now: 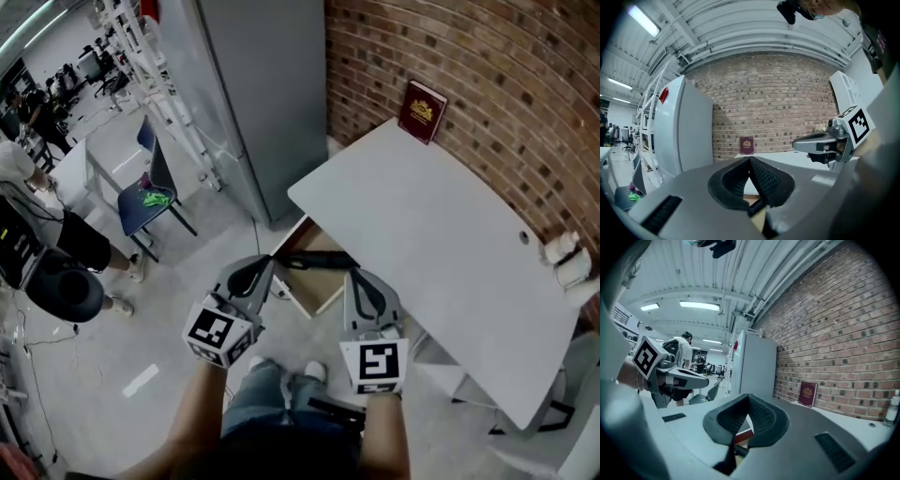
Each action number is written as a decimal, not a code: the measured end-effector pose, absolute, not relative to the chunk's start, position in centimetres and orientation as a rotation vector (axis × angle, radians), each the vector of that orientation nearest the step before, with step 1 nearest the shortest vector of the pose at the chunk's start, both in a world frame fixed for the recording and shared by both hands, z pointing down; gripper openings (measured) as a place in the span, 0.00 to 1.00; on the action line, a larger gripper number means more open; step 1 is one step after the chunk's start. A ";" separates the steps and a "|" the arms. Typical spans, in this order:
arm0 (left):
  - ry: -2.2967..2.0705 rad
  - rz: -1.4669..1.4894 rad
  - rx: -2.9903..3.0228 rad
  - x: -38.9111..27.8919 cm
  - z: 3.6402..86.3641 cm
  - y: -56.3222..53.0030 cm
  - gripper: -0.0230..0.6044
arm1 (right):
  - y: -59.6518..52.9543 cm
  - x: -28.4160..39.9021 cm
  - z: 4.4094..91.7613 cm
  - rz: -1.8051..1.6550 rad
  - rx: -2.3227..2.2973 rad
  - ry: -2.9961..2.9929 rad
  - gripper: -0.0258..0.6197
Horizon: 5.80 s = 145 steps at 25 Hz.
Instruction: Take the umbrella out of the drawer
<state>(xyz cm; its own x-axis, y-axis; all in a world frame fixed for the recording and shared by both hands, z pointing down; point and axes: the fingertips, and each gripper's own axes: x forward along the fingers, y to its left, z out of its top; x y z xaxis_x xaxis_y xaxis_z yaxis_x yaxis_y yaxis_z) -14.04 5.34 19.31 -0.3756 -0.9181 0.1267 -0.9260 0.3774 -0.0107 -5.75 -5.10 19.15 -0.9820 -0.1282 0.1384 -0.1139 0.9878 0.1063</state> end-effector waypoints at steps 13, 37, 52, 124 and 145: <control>-2.117 0.118 2.002 -20.3 23.9 -1.4 0.03 | -10.2 -5.1 22.5 0.022 0.791 -2.805 0.03; -1.354 0.386 2.387 -24.2 35.5 -4.3 0.27 | -3.9 -5.3 32.6 0.402 1.411 -2.412 0.03; -1.188 0.638 2.433 -21.6 44.3 -6.5 0.27 | -5.3 -4.3 42.7 0.647 1.542 -2.323 0.03; -1.180 1.396 2.165 -23.0 73.3 -15.4 0.45 | -6.2 -1.6 62.5 1.020 1.791 -2.157 0.03; -1.098 1.421 2.282 -20.8 67.0 -10.6 0.45 | -3.9 -3.7 56.7 0.918 1.682 -2.241 0.03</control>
<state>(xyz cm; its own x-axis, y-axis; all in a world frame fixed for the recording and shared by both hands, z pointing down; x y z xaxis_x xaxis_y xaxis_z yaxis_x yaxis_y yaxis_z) -20.78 -10.57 67.04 0.2457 -0.4704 0.8476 -0.7012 -0.6900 -0.1797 -3.70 -3.93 56.69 -0.3365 -0.7993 0.4978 -0.9188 0.1629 -0.3595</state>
